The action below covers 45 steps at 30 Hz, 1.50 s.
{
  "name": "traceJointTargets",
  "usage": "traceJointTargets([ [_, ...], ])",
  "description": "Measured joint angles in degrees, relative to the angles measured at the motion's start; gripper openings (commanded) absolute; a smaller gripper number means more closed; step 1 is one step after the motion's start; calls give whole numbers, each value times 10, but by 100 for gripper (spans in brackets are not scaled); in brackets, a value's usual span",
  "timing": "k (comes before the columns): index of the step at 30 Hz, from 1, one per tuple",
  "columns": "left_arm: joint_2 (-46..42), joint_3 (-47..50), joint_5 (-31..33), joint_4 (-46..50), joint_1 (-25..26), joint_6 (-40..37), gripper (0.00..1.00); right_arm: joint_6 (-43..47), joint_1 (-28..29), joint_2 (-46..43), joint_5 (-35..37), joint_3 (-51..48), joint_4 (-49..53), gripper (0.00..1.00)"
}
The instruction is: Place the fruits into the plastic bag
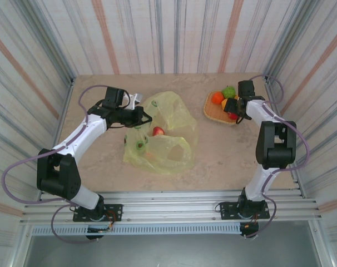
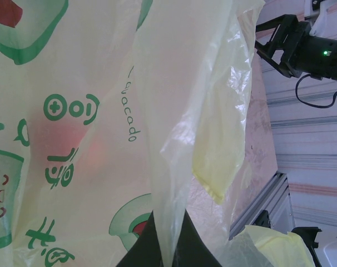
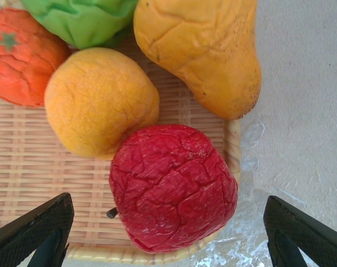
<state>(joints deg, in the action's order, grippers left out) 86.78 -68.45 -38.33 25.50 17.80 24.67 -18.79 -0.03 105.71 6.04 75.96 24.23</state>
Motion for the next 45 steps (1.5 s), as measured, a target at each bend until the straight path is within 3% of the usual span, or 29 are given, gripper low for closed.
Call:
traceJointTargets([
  [14,0,0,0,0,0,0,0,15,-1,51,-3,19,14,77],
  [27,0,0,0,0,0,0,0,15,-8,55,-18,27,16,76],
  [36,0,0,0,0,0,0,0,19,-11,54,-32,29,15,56],
  [45,1,0,5,0,8,0,0,19,-12,21,-35,-8,11,53],
])
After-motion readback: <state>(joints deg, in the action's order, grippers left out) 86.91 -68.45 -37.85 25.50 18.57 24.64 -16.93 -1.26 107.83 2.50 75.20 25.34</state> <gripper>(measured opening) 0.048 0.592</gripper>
